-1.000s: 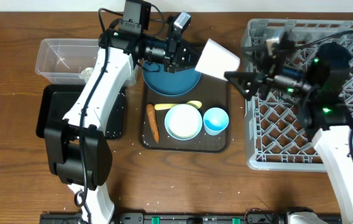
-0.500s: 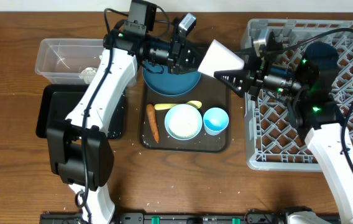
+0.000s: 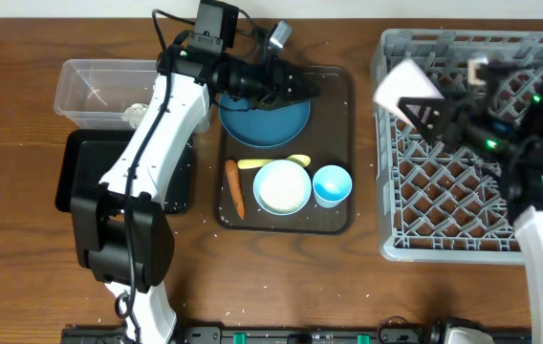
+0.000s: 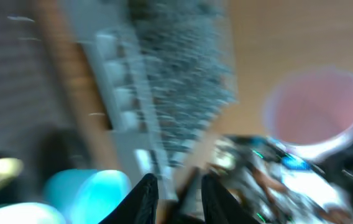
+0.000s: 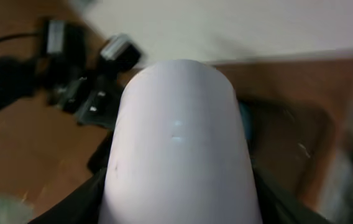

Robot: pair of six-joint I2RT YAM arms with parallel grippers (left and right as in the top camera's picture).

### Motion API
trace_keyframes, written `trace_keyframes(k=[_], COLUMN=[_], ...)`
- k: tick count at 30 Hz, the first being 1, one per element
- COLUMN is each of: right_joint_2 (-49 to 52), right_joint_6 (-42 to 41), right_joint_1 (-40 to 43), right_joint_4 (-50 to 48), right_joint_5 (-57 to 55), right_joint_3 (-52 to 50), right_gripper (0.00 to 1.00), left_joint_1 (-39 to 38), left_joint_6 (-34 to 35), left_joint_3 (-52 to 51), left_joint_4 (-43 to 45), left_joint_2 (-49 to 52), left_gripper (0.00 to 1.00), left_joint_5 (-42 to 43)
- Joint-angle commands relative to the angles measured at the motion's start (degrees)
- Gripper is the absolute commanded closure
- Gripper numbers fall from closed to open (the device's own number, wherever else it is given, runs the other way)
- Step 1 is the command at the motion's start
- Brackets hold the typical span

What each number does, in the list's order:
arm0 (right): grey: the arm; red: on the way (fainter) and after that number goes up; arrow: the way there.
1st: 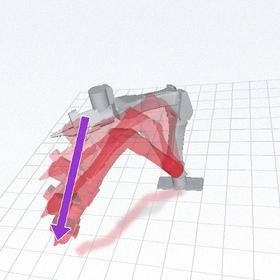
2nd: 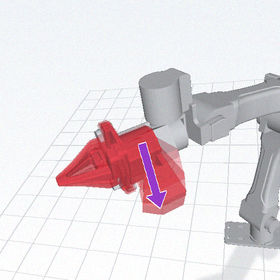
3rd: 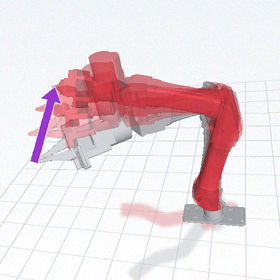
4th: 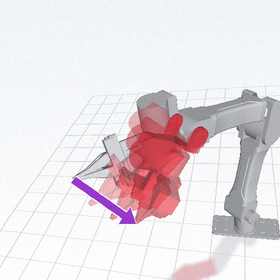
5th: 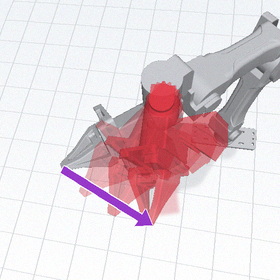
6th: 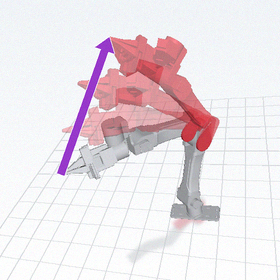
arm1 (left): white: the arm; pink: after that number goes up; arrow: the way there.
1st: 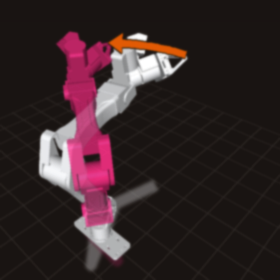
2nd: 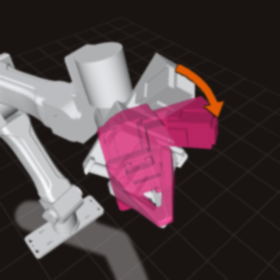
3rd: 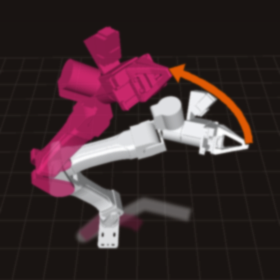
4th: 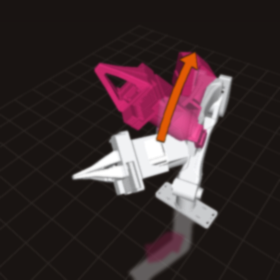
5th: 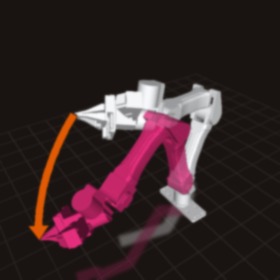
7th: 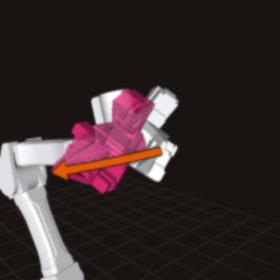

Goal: Sort waste into correct bins and load items into the dishwasher rack
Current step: 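Grasp the pink cup with the right gripper and open the left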

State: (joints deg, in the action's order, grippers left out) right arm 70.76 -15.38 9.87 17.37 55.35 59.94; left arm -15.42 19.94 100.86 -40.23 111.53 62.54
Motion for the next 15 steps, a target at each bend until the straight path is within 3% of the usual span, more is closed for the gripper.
trace_keyframes(k=[1, 7, 15], right_joint_2=[-4.8, -6.7, -3.0], right_joint_6=[2.3, 6.5, 6.9], right_joint_1=[2.1, 0.8, -4.5], right_joint_4=[8.9, 31.2, 51.8], right_joint_5=[-12.8, -32.2, -47.3], right_joint_3=[1.7, 9.7, 19.6], right_gripper=[0.51, 0.51, 0.55], left_joint_1=[-0.2, -1.4, -1.8], left_joint_6=[-0.1, -0.1, -0.1], left_joint_3=[0.4, 0.3, 0.2], left_joint_4=[-2.2, -6.7, -10.9], left_joint_2=[0.0, 0.0, 0.0], left_gripper=[0.73, 0.73, 0.73], left_joint_5=[-21.4, -39.4, -49.9])
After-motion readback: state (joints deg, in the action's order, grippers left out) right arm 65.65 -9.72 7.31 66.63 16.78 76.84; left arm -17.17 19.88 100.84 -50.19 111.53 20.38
